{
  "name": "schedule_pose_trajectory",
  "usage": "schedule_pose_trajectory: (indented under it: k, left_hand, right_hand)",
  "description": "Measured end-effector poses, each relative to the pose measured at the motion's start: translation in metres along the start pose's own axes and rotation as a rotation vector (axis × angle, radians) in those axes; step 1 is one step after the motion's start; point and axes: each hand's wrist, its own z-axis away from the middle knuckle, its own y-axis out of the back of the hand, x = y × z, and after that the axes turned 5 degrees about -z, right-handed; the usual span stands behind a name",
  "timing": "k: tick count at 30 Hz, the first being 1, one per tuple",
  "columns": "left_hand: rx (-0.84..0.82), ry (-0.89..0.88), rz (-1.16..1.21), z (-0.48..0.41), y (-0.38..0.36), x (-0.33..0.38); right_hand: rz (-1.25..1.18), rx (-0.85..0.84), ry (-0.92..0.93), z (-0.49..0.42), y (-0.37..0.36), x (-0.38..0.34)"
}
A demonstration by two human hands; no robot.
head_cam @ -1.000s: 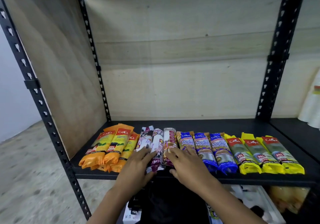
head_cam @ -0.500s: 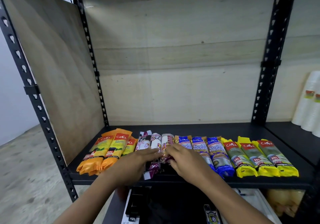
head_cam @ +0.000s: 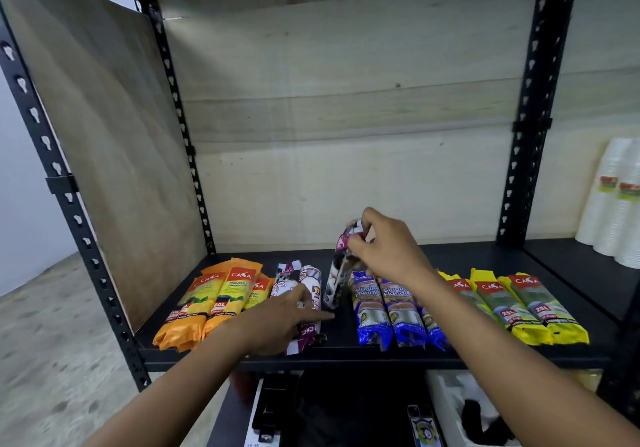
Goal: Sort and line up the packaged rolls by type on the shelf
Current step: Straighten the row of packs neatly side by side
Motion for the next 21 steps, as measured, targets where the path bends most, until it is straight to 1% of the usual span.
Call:
schedule_pose_trajectory:
  k: [2,5,8,10,12,16,18,21]
  left_hand:
    - [0.027,-0.012,0.009,-0.004,0.004,0.0]
    - [0.104,0.014,0.105,-0.007,0.008,-0.002]
    - [0.254,0.037,0.195,-0.005,0.012,-0.004]
    - [0.396,0.053,0.258,-0.002,0.013,-0.007]
    - [0.52,0.129,0.344,-0.002,0.015,-0.009]
    - [0.742,0.315,0.58,-0.009,0.033,-0.011]
    - [0.8,0.37,0.639,-0.011,0.045,-0.009]
    - [0.853,0.434,0.758,-0.018,0.055,-0.011]
  right_hand:
    - [-0.12,-0.023,-0.097,-0.011,0.005,-0.004]
    - [-0.294,-0.048,-0.207,-0.026,0.009,-0.003]
    - [-0.501,-0.137,-0.302,-0.038,0.011,0.003]
    - [-0.568,-0.158,-0.315,-0.043,0.012,0.008]
    - [-0.573,-0.132,-0.325,-0.046,0.01,0.016]
    - [-0.421,-0.079,-0.254,-0.048,0.006,0.035]
    - [-0.393,-0.062,-0.229,-0.05,0.003,0.042]
    - [-0.414,-0.018,-0.246,-0.05,-0.005,0.046]
